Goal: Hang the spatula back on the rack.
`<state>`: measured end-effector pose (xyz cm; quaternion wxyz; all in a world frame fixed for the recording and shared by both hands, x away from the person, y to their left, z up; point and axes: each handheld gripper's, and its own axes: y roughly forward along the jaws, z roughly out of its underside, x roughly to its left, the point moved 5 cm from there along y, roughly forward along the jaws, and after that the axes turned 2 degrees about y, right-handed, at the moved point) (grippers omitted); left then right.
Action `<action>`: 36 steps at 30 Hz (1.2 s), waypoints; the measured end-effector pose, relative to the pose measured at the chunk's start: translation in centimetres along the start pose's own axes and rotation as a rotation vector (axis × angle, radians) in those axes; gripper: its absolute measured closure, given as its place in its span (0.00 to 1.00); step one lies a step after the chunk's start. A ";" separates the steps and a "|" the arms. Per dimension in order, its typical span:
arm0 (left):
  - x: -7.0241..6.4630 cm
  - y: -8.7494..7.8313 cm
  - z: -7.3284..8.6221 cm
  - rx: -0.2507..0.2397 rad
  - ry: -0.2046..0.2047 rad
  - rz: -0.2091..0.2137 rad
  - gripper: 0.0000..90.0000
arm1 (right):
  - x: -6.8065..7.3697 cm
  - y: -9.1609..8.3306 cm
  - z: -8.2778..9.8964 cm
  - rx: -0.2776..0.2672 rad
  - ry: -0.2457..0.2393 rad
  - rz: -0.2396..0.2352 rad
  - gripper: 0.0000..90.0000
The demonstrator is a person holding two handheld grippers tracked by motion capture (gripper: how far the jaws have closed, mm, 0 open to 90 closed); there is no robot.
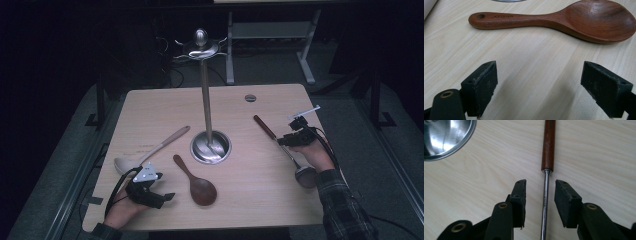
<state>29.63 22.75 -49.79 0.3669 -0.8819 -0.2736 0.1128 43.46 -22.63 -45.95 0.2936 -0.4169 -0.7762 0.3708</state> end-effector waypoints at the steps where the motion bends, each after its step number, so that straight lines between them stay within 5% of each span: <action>1: 0.0 0.0 0.0 0.000 0.003 0.001 0.15 | -0.1 0.2 -0.3 0.008 -0.003 0.007 0.68; 8: -0.1 0.0 0.0 0.000 0.006 0.003 0.15 | -0.8 1.3 -2.0 0.054 -0.010 0.038 0.68; 17: -0.2 0.0 0.0 0.002 0.007 0.006 0.15 | -0.4 3.0 -3.8 0.108 -0.017 0.013 0.68; 27: -0.1 0.0 0.0 0.002 -0.011 0.009 0.14 | -0.4 5.2 -4.5 0.232 -0.035 0.013 0.71; 36: -0.1 0.0 0.1 0.006 -0.009 0.010 0.14 | -0.4 6.2 -4.6 0.266 -0.043 0.049 0.74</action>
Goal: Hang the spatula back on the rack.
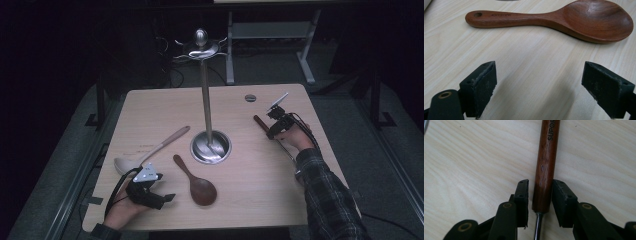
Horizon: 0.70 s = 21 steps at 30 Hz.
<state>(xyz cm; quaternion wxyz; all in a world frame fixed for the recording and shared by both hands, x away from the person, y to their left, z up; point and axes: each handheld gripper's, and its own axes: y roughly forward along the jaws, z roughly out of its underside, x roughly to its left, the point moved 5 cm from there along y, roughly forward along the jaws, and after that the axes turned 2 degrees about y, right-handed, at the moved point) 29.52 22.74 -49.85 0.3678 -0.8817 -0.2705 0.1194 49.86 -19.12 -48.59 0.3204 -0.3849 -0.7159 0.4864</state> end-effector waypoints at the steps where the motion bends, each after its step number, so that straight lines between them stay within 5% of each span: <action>1: 0.0 0.0 0.0 -0.004 -0.004 0.003 0.14 | -0.1 0.2 0.0 0.004 0.000 0.003 0.75; 21: 0.0 0.0 0.0 -0.006 0.001 0.011 0.15 | -0.4 0.4 0.2 -0.022 0.061 -0.004 0.81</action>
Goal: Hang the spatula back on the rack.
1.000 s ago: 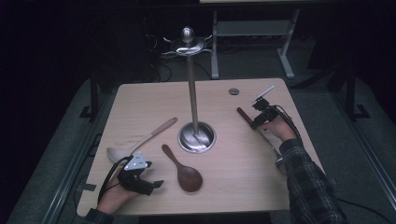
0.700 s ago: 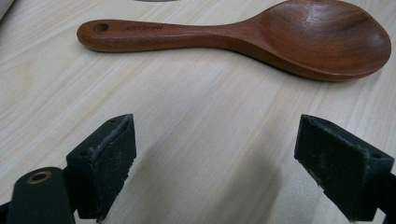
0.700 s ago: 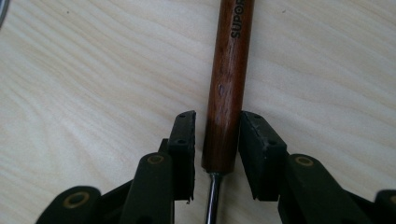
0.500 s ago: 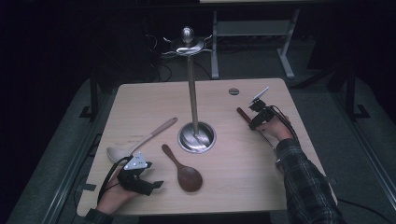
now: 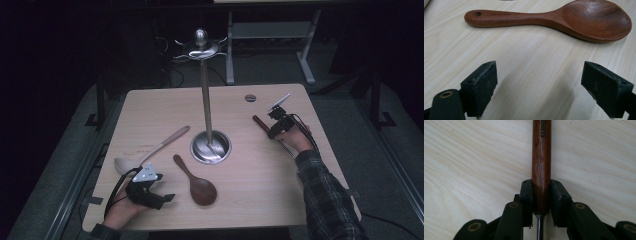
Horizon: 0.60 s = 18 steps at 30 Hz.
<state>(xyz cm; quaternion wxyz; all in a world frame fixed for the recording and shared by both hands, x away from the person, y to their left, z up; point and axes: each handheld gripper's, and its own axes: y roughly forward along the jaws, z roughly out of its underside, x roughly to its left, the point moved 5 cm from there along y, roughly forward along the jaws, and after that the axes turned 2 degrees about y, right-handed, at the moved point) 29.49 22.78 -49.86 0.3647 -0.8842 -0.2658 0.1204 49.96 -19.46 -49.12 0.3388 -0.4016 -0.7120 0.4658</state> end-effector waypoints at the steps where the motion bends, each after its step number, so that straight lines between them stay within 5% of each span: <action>1: 0.0 0.0 0.0 0.000 0.000 0.000 0.15 | 0.0 0.0 0.1 -0.002 0.005 -0.006 0.81; 18: 0.1 -0.1 -0.1 -0.013 -0.014 -0.002 0.15 | 0.2 -3.0 0.0 -0.126 0.035 -0.038 0.82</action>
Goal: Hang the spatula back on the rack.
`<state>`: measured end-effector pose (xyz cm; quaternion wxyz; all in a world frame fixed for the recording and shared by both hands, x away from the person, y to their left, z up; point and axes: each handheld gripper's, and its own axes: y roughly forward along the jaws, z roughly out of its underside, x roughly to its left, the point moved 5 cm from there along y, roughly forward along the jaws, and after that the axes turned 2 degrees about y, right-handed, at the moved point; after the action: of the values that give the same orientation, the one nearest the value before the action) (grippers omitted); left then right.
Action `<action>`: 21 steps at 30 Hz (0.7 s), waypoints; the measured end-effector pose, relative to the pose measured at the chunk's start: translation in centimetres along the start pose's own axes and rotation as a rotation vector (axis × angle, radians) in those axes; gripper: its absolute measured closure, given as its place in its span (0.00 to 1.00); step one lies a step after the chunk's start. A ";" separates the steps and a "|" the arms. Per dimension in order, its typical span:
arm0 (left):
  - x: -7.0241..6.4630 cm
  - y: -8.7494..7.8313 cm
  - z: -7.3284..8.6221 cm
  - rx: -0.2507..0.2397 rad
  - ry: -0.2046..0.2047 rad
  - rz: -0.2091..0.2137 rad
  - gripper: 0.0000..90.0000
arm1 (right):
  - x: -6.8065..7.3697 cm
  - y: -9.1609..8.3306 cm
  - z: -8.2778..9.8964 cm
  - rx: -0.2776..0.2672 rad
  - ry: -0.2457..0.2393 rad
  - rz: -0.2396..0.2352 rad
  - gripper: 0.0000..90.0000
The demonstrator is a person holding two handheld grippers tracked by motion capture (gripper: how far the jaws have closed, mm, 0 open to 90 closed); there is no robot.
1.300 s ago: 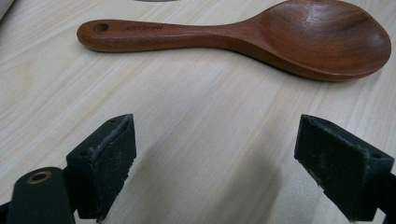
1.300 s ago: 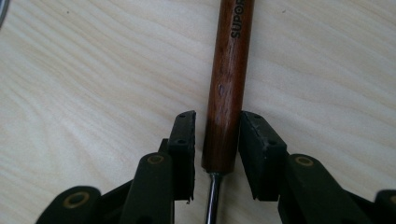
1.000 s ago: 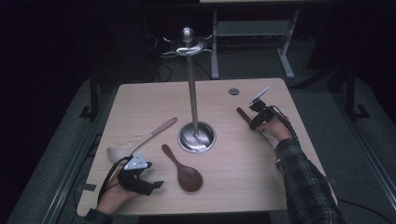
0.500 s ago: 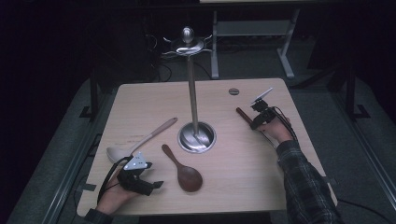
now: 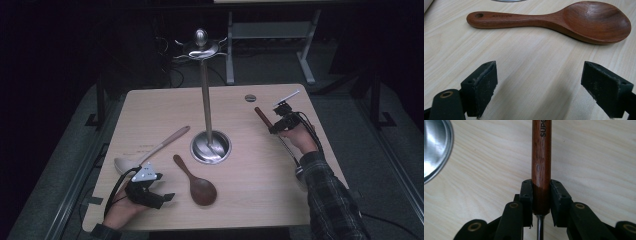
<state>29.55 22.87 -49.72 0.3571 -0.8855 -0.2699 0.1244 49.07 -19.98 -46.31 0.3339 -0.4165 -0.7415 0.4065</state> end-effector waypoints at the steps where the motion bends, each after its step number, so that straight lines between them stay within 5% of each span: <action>1: 0.0 0.0 0.0 0.000 0.001 0.000 0.15 | 0.0 -0.3 0.0 -0.012 -0.009 -0.004 0.82; 4: 0.0 0.0 0.0 -0.002 0.002 -0.002 0.15 | 0.1 -1.0 0.0 -0.044 -0.006 -0.008 0.82; 10: 0.1 -0.1 -0.1 -0.007 0.006 -0.011 0.15 | 0.6 -4.1 -0.3 -0.194 -0.007 -0.043 0.82; 21: 0.2 -0.2 0.0 -0.011 0.004 -0.021 0.15 | 2.2 -7.6 0.5 -0.351 -0.049 -0.088 0.82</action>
<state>29.64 23.07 -49.55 0.3540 -0.8849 -0.2790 0.1175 45.10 -20.60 -39.50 0.2554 -0.4258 -0.8264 0.2657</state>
